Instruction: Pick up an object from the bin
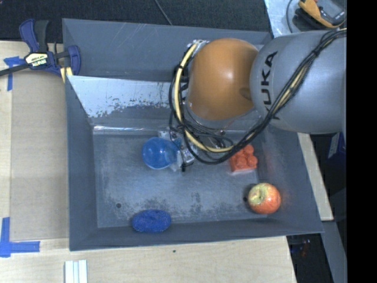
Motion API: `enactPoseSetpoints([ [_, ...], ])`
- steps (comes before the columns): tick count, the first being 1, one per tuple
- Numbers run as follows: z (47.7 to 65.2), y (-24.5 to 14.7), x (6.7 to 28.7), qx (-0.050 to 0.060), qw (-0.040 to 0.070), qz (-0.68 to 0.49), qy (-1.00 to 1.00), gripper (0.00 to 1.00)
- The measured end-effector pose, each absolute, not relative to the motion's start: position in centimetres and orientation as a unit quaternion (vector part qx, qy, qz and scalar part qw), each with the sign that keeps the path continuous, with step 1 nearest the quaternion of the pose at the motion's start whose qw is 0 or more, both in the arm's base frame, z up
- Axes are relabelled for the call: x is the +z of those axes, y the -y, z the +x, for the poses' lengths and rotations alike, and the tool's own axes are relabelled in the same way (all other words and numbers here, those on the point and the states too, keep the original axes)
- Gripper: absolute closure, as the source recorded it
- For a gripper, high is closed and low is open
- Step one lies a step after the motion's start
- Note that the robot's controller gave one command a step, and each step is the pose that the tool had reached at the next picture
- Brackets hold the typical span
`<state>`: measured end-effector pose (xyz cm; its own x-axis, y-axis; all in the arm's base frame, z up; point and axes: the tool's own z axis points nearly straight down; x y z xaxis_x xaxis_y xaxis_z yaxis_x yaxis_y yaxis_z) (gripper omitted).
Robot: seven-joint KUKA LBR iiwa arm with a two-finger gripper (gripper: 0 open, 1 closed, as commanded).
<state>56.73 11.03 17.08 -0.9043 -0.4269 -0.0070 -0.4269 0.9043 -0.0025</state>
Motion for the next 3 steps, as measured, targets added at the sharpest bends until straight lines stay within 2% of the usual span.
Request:
enactPoseSetpoints([
  [1,56.7,-11.4,18.4,-0.001,0.009,-0.257,-0.966,1.0],
  [2,58.5,-9.9,11.9,-0.001,0.009,-0.223,-0.975,1.0],
  [3,58.3,-12.4,7.8,0.0,0.01,-0.231,-0.973,1.0],
])
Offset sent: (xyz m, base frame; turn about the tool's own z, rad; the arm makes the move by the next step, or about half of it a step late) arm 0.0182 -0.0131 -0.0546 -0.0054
